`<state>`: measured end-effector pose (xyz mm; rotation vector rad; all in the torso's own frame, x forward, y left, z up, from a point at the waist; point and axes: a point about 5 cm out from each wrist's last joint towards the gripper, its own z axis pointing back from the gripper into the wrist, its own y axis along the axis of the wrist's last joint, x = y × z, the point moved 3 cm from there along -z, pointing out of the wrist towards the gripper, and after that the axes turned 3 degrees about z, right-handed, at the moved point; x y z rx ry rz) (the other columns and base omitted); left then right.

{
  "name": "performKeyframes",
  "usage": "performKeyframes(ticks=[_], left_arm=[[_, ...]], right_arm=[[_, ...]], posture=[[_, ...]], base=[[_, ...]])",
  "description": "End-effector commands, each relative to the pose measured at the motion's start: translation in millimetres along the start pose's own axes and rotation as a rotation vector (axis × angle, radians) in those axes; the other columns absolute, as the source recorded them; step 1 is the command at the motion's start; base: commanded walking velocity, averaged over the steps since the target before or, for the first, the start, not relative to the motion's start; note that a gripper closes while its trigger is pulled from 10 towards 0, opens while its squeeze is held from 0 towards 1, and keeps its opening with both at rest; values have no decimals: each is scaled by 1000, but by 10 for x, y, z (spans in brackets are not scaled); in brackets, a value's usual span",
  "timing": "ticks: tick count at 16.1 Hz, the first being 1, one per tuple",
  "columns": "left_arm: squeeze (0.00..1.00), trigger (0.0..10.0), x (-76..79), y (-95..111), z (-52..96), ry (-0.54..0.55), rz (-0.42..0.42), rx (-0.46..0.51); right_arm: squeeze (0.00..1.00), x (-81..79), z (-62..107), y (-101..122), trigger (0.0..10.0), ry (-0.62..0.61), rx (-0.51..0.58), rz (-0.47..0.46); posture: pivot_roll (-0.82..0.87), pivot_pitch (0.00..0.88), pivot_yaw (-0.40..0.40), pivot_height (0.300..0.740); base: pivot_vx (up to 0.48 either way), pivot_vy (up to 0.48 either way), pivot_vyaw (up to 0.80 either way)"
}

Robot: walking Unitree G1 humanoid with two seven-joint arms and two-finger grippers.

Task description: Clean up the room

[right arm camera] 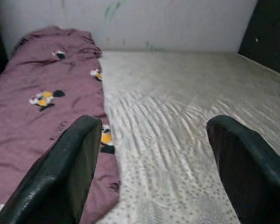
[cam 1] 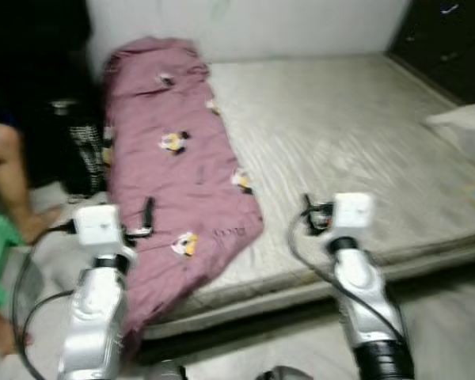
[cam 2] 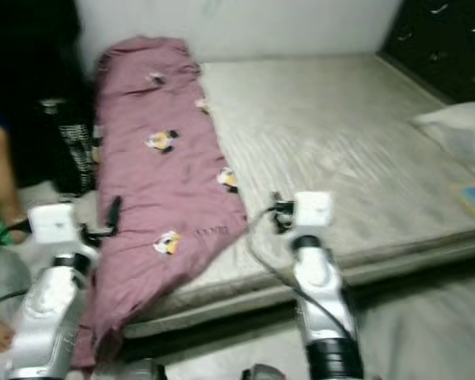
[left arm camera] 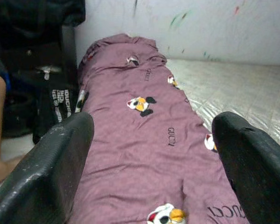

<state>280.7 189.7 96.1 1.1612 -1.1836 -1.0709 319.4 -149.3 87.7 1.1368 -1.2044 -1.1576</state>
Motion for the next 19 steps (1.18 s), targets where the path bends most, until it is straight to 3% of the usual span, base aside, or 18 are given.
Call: performKeyframes(ticks=[1, 5, 11, 16, 19], left_arm=[[0, 10000, 44, 37, -7, -11, 12, 8], [0, 10000, 24, 70, 1, -3, 19, 16], [0, 10000, 27, 106, -11, -20, 20, 25], [0, 10000, -14, 110, 13, 6, 16, 25], [0, 10000, -34, 107, 5, 28, 5, 23]], right_arm=[[0, 90, -12, 39, 10000, -29, -3, 10], [0, 99, 17, 24, 10000, -27, -14, 9], [0, 83, 15, 58, 10000, -20, -6, 11], [0, 88, 23, 62, 10000, -25, -12, 8], [0, 74, 25, 72, 10000, -21, -7, 11]], posture=[[-24, 22, -25, 740], [-24, 30, -31, 740], [-32, 51, -16, 740], [-30, 63, -15, 740], [-26, 67, -14, 740]], base=[[0, 0, -613], [0, 0, -772], [0, 0, -68], [0, 0, -800], [0, 0, 0]])
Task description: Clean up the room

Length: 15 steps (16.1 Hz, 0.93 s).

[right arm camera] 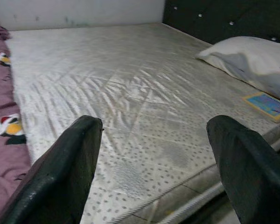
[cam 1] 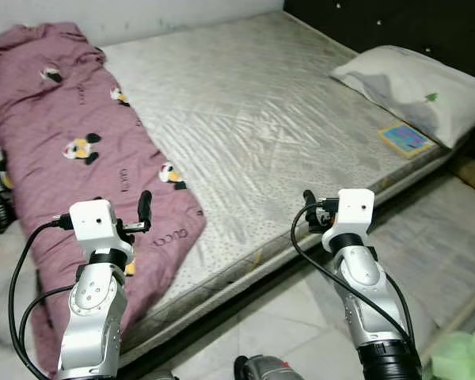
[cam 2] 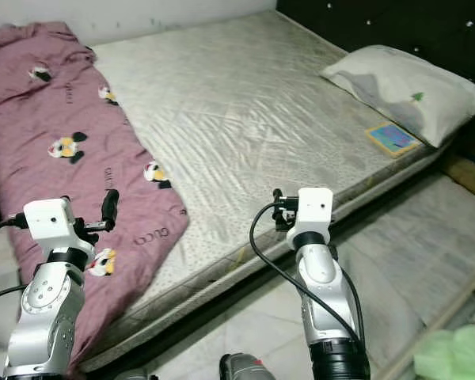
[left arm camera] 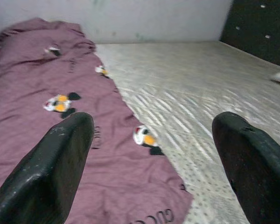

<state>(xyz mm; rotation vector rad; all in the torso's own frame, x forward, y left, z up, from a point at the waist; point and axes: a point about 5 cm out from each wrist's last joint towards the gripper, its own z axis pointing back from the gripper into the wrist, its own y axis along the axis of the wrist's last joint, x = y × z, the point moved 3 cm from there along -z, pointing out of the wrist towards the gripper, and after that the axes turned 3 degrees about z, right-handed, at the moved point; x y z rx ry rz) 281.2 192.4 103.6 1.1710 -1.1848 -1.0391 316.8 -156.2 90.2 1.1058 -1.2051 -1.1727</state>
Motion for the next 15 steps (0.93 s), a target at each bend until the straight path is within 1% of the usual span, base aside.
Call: performKeyframes(ticks=[1, 5, 9, 11, 15], left_arm=[[0, 10000, -16, 33, 10, 7, -8, 9], [0, 10000, -19, 6, 34, 15, -14, -1], [0, 10000, -20, -20, 36, 16, -12, -10], [0, 10000, -21, -39, 39, 20, -8, -14], [0, 10000, -37, -86, 37, 29, 9, -31]], right_arm=[[0, 3, -2, 54, 10000, -4, 15, 1], [0, -5, -3, 63, 10000, -2, 18, -4], [0, -16, -14, 65, 10000, 6, 20, -4], [0, -18, -15, 67, 10000, 9, 22, -2], [0, -19, -20, 65, 10000, 15, 22, 0]], posture=[[-27, 69, -13, 740], [-28, 69, -11, 740], [-27, 61, -14, 694], [-28, 55, -14, 664], [-36, 48, -16, 622]], base=[[0, 0, 0], [0, 0, 0], [0, 0, 0], [0, 0, 0], [0, 0, 0]])
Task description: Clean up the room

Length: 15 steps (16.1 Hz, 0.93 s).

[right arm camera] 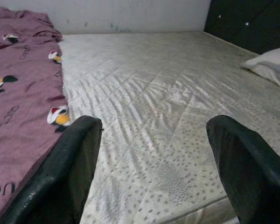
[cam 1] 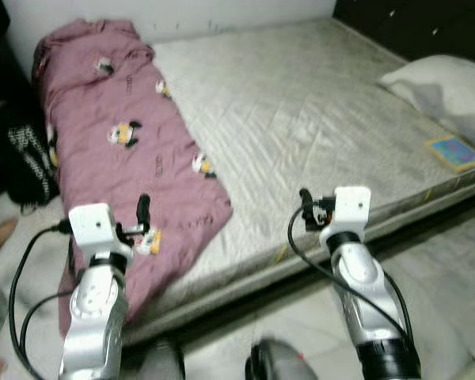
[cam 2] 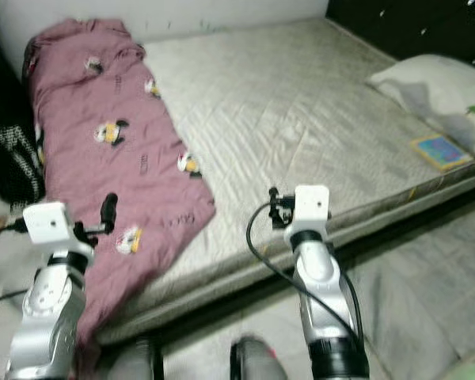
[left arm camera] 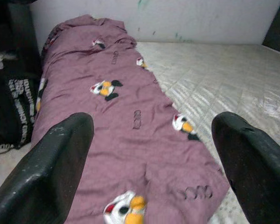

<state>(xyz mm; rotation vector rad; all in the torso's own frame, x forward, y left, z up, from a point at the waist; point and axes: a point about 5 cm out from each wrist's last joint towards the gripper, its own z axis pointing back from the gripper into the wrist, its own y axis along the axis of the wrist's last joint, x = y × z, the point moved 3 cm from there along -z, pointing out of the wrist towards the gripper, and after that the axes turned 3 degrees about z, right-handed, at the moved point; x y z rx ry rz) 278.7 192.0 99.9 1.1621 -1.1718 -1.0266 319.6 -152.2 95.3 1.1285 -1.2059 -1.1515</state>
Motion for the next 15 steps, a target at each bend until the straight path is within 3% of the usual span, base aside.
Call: performKeyframes(ticks=[1, 9, 15], left_arm=[[0, 10000, -28, -52, 9, 14, -1, -21], [0, 10000, -50, -56, 43, 29, 7, -29], [0, 10000, -154, 34, 16, 53, 23, -4]], right_arm=[[0, 21, 3, 5, 10000, -1, 1, 0], [0, 27, 16, -42, 10000, 3, -28, 4], [0, -19, 1, -15, 10000, 22, -27, 4]], posture=[[-35, 48, -18, 622], [-26, 68, -36, 622], [-28, 99, -20, 622]], base=[[0, 0, 0], [0, 0, 0], [89, 0, 0]])
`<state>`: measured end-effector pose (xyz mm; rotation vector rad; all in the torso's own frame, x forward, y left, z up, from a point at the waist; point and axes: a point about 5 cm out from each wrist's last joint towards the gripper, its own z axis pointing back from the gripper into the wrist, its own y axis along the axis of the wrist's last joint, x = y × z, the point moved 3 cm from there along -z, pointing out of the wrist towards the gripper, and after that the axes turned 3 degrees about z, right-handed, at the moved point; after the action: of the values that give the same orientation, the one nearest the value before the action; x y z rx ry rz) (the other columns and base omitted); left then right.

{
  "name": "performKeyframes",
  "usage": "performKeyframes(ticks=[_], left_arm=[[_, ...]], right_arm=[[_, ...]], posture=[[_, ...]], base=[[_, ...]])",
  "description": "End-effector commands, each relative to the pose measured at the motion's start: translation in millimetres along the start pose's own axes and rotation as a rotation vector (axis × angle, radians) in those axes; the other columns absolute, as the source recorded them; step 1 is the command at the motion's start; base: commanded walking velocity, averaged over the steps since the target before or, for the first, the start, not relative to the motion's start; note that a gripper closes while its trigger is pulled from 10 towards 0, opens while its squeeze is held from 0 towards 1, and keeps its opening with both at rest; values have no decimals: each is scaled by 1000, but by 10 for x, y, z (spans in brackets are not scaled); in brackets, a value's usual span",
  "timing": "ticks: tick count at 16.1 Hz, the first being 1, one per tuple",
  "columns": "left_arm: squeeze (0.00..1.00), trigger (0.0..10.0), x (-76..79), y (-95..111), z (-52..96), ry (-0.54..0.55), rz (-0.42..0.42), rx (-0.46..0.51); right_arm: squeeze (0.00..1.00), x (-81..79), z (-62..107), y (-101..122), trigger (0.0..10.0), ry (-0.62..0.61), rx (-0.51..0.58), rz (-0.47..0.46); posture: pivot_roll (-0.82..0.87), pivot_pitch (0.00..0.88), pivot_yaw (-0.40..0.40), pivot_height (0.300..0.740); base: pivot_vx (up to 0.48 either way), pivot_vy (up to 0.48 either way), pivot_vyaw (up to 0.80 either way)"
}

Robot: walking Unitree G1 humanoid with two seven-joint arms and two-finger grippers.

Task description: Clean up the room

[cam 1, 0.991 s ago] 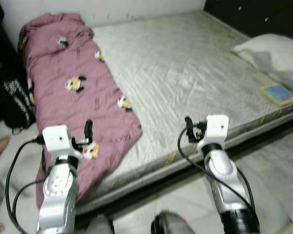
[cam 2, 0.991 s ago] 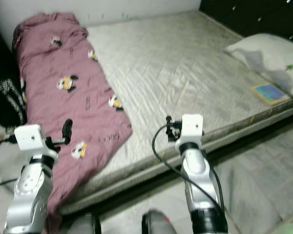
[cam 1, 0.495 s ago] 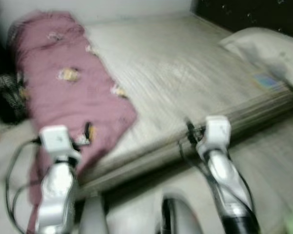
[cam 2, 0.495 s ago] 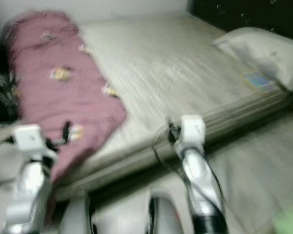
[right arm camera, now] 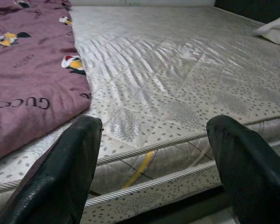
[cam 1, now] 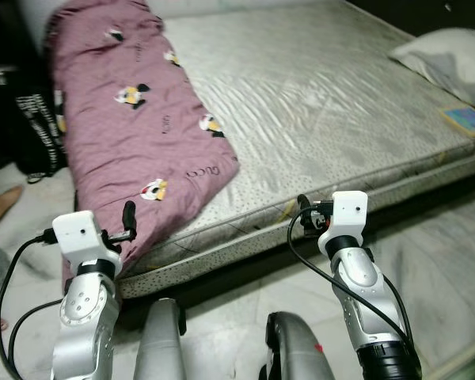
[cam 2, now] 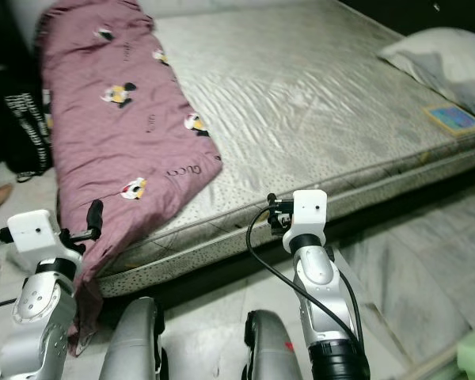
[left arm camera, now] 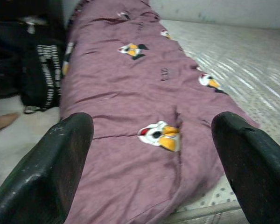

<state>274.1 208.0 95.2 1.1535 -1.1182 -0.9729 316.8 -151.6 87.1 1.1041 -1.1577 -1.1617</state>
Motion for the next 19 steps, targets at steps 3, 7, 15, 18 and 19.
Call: performKeyframes(ticks=[3, 7, 15, 18, 19], left_arm=[[0, 10000, 21, 67, -4, -14, 2, 16], [0, 10000, 22, 53, -7, -14, 5, 11], [0, 10000, -29, 14, -29, 23, 12, -17], [0, 10000, -147, -8, -79, 81, 23, -38], [0, 10000, -196, -8, -108, 100, 27, -46]], right_arm=[[0, -8, -20, 74, 10000, 5, 15, 11], [0, -4, -22, 71, 10000, 6, 12, 14], [0, -12, -16, 66, 10000, 4, 6, 10], [0, 11, 24, 89, 10000, -5, 12, -11], [0, 17, 56, 112, 10000, -5, 17, -13]], posture=[[-33, 107, -18, 622], [-33, 104, -18, 622], [-34, 107, -14, 622], [-38, 122, -18, 612], [-42, 133, -19, 592]], base=[[299, 0, 0], [299, 0, 0], [147, 0, 0], [0, 0, 0], [0, 0, 0]])
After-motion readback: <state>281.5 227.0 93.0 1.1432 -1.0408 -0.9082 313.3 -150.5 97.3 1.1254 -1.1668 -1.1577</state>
